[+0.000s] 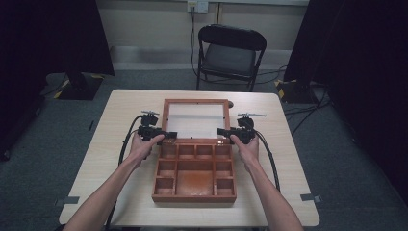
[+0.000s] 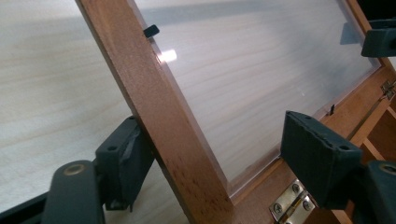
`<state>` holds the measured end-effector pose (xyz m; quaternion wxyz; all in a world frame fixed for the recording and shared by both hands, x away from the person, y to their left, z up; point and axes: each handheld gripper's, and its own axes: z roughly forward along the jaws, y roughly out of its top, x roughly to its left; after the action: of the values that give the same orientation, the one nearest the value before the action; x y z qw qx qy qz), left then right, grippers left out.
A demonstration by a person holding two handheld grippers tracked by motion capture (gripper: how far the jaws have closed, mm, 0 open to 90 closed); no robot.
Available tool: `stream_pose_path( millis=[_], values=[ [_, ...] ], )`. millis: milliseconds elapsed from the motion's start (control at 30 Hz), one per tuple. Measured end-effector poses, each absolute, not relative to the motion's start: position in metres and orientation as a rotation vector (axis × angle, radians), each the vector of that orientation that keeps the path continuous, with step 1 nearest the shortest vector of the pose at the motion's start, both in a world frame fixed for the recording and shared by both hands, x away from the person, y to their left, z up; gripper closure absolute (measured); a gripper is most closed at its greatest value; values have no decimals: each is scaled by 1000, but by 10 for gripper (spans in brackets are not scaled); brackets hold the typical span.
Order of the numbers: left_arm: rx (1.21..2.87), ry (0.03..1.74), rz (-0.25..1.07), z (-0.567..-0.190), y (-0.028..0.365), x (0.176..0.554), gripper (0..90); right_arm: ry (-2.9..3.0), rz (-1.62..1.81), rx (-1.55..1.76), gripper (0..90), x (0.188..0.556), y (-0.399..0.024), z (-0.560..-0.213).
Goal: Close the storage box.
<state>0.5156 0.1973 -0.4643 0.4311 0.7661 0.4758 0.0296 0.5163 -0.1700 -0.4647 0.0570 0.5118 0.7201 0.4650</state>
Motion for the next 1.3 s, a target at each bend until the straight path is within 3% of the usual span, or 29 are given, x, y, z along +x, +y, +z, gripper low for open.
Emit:
stream_pose_path(
  millis=[433,600,700,1300],
  values=[
    [1878,1157,121,-442,196,505,289,2187,1436,1488,368,503,-172,-444],
    [1881,1138,140,-437,199,500,382,2194,1428,1485,380,497,-174,-438],
    [1862,1134,158,-433,198,498,383,2170,1446,1482,443,492,-178,-434],
    [1857,1086,156,-425,200,489,387,2159,1475,1472,444,480,-180,-424]
  ],
)
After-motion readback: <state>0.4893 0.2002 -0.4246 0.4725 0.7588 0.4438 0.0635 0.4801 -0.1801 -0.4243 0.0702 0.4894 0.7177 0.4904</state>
